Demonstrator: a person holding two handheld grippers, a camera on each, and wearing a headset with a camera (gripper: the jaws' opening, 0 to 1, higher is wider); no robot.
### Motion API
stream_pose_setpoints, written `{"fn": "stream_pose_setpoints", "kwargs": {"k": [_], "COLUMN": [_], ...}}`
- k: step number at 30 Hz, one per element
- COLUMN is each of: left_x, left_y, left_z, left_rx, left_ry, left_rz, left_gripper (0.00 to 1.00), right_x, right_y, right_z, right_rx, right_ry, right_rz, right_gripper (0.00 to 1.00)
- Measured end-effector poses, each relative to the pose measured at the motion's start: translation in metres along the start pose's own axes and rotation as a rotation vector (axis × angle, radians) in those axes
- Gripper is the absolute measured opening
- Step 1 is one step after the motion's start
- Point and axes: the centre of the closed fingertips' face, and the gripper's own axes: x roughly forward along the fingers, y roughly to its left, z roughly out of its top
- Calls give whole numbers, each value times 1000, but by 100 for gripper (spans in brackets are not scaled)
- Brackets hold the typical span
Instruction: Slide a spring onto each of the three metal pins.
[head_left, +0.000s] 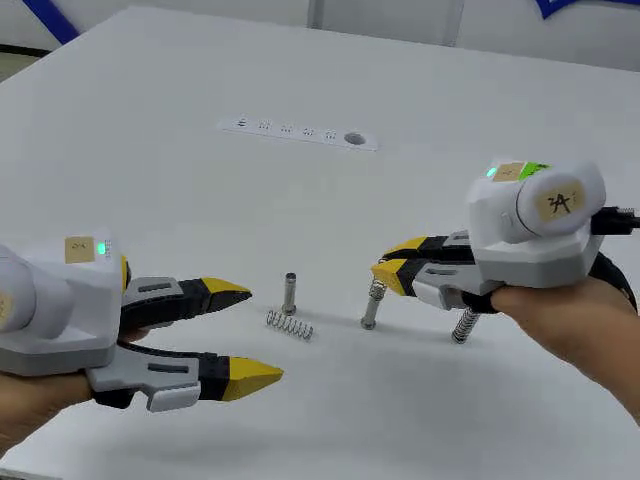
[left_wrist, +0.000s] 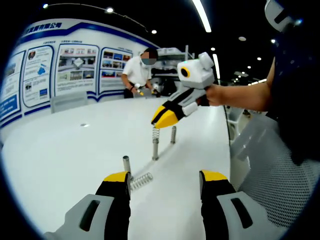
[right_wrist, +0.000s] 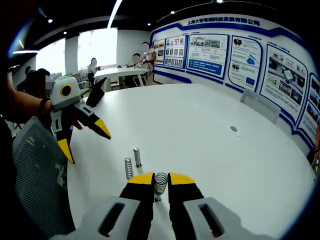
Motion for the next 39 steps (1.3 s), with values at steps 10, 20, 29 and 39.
{"fn": "stream_pose_setpoints", "kwargs": {"k": [10, 20, 29, 39], "left_x": [-1, -2, -2, -2], "left_y": [1, 2, 2, 0], "left_z": [-1, -2, -3, -3], "left_rx": [-1, -7, -8, -7], "left_ry": [4, 1, 1, 0], "left_rz": [4, 10, 11, 9], "left_gripper": [56, 56, 56, 56], "right_x": [16, 25, 24, 9], "right_y": [-2, 1, 2, 12], "right_z": [-23, -37, -39, -14], "right_rx": [22, 5, -1, -59], "right_ry": [46, 89, 96, 46], "right_rz": [9, 17, 18, 9], "right_gripper": [11, 11, 12, 16]}}
